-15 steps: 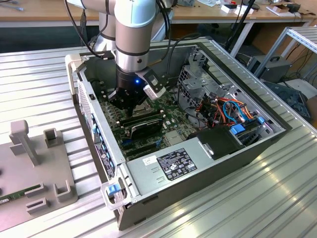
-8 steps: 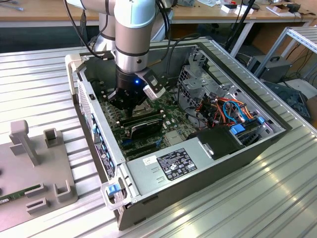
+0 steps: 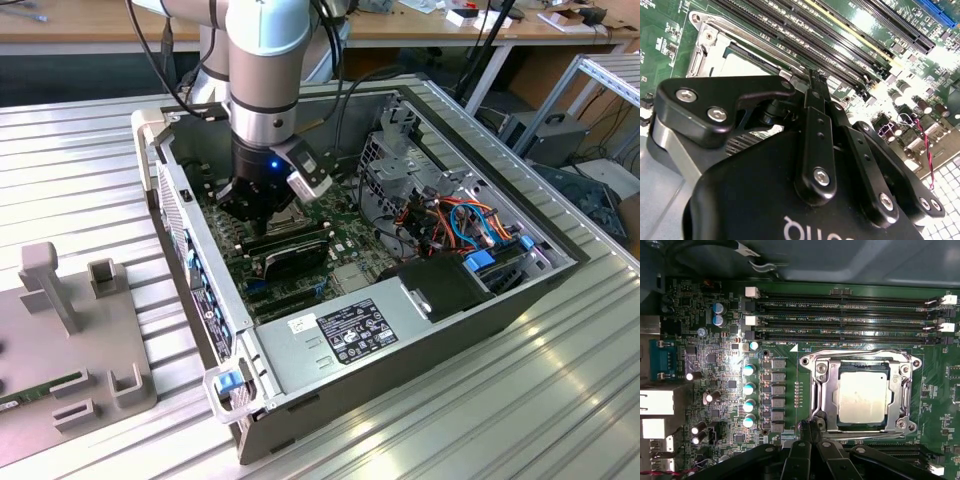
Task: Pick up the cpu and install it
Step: 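Install the second cpu locking lever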
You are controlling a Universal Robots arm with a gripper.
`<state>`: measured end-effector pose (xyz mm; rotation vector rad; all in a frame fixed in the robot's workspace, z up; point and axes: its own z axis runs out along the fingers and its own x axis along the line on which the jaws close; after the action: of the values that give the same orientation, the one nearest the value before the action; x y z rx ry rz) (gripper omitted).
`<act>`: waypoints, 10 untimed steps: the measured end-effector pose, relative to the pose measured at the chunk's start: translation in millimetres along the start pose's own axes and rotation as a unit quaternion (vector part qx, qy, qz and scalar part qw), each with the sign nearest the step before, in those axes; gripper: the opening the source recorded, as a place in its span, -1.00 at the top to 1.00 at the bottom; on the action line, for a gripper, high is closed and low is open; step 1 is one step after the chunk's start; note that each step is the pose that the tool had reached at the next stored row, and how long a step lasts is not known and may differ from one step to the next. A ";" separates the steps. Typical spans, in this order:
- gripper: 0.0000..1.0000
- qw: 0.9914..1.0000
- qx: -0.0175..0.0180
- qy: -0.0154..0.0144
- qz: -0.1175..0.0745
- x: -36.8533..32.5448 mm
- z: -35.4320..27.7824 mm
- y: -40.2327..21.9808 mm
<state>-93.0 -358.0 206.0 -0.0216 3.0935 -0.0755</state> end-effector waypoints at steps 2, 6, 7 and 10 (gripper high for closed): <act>0.79 1.000 0.000 -0.001 0.000 0.1 -0.6 0.0; 0.79 1.000 0.000 -0.003 0.000 1.0 -0.8 -0.5; 0.79 1.000 0.000 -0.004 0.000 2.0 -0.8 -1.3; 0.79 1.000 0.000 -0.006 0.000 3.3 -0.8 -1.6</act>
<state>-96.3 -359.6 206.7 -0.0214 3.0809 -0.0741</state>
